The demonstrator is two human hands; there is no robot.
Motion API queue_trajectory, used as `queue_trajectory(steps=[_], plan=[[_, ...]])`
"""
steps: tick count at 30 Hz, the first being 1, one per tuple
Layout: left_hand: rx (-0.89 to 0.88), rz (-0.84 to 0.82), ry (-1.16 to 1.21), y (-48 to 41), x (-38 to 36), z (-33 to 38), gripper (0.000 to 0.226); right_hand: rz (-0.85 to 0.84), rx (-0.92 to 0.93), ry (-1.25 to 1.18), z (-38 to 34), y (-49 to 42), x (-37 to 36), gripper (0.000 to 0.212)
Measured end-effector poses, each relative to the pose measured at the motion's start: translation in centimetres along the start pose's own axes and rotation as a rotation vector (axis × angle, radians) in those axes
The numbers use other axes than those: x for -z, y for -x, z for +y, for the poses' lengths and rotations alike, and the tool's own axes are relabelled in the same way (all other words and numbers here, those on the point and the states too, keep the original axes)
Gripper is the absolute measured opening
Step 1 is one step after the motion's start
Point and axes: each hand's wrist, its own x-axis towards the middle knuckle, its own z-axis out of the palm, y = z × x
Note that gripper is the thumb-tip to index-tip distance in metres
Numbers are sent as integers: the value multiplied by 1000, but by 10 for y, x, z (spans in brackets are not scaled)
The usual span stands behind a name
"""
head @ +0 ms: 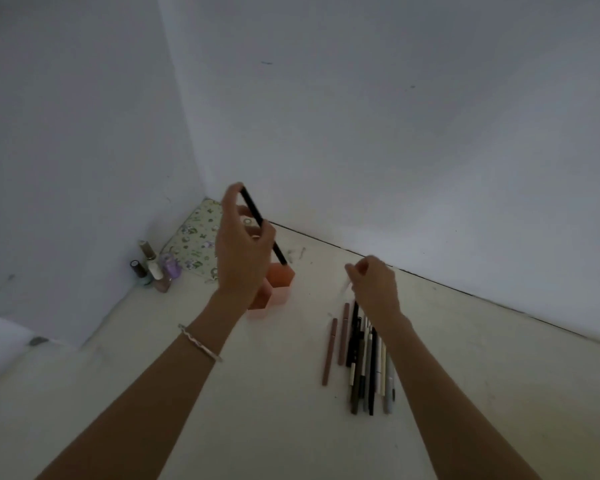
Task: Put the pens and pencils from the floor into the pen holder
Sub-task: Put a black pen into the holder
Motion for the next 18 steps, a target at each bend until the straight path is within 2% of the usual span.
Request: queue_trajectory(steps=[2, 4, 8, 10, 11, 13, 18], plan=[[-57, 104, -21, -15, 14, -5, 62, 113, 82, -162, -21, -1, 10, 15], [-97, 126, -73, -21, 22, -13, 61, 202, 154, -304, -40, 2, 15, 9], [-110, -26, -220, -12, 24, -32, 56, 328, 263, -455, -65, 11, 14, 8], [-201, -88, -381, -4, 25, -43, 42, 363, 341, -499, -74, 16, 10, 8], [-255, -83, -480, -1, 26, -48, 35, 369, 383, -506, -79, 18, 8, 8], [-255, -36, -561, 1, 30, -52, 33, 353, 448, -510, -88, 20, 0, 9], [-179, 3, -415, -1, 39, -44, 43, 228, 581, -385, -108, 19, -33, 4]])
